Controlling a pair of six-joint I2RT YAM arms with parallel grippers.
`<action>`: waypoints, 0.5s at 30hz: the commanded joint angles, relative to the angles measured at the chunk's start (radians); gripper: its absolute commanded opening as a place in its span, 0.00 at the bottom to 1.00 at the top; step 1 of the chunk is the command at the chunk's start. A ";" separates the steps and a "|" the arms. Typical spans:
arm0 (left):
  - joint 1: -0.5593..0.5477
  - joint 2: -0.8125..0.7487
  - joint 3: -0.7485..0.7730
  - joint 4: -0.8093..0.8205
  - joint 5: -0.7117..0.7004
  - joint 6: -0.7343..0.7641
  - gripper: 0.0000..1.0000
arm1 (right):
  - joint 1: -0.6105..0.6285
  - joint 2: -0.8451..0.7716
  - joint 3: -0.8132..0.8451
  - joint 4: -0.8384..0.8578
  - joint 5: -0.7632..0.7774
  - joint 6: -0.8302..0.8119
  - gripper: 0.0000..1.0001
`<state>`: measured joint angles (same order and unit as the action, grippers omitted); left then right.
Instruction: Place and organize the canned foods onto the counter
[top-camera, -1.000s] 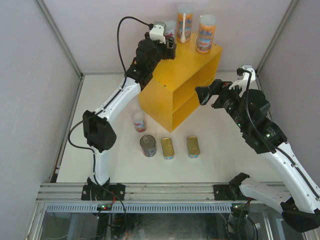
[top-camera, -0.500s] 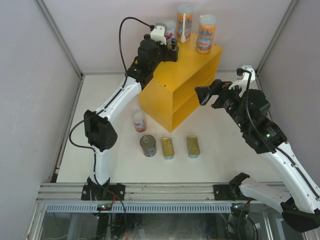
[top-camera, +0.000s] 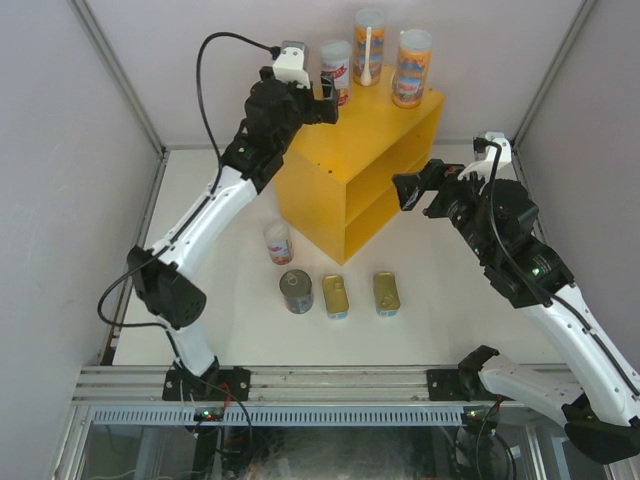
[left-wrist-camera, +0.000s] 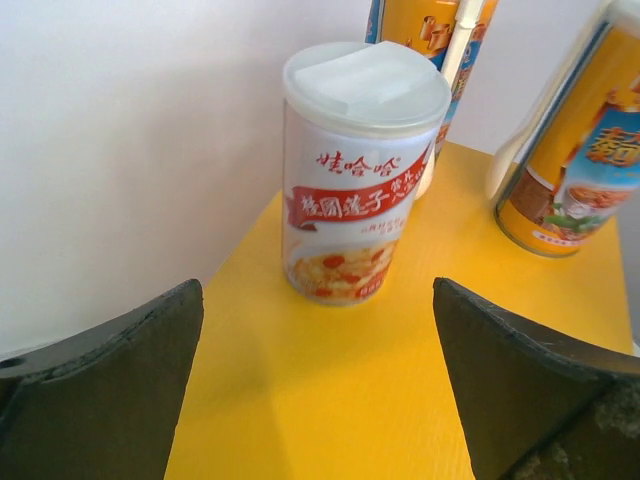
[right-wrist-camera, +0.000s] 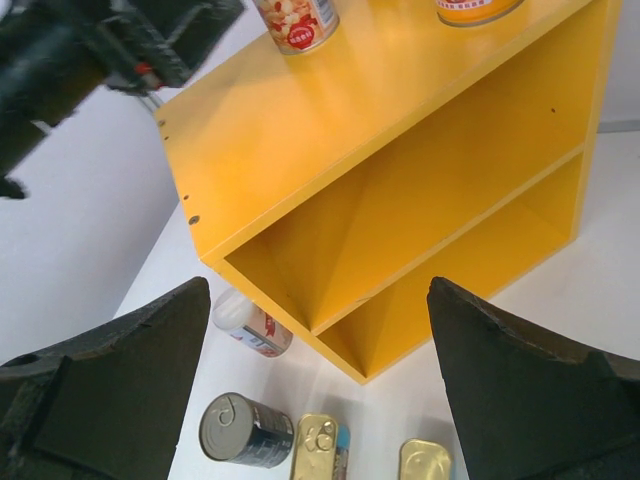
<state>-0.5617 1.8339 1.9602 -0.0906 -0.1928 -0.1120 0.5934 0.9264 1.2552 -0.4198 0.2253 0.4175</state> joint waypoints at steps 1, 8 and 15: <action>-0.015 -0.180 -0.117 0.016 -0.042 -0.001 1.00 | 0.010 -0.014 0.015 -0.008 0.044 -0.008 0.88; -0.021 -0.551 -0.490 0.000 -0.088 -0.070 1.00 | 0.032 -0.032 0.005 -0.036 0.098 -0.009 0.88; -0.021 -0.861 -0.848 -0.081 -0.135 -0.185 1.00 | 0.048 -0.049 0.002 -0.050 0.134 -0.017 0.88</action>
<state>-0.5789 1.0828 1.2644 -0.1226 -0.2852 -0.2039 0.6258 0.8997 1.2549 -0.4797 0.3191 0.4152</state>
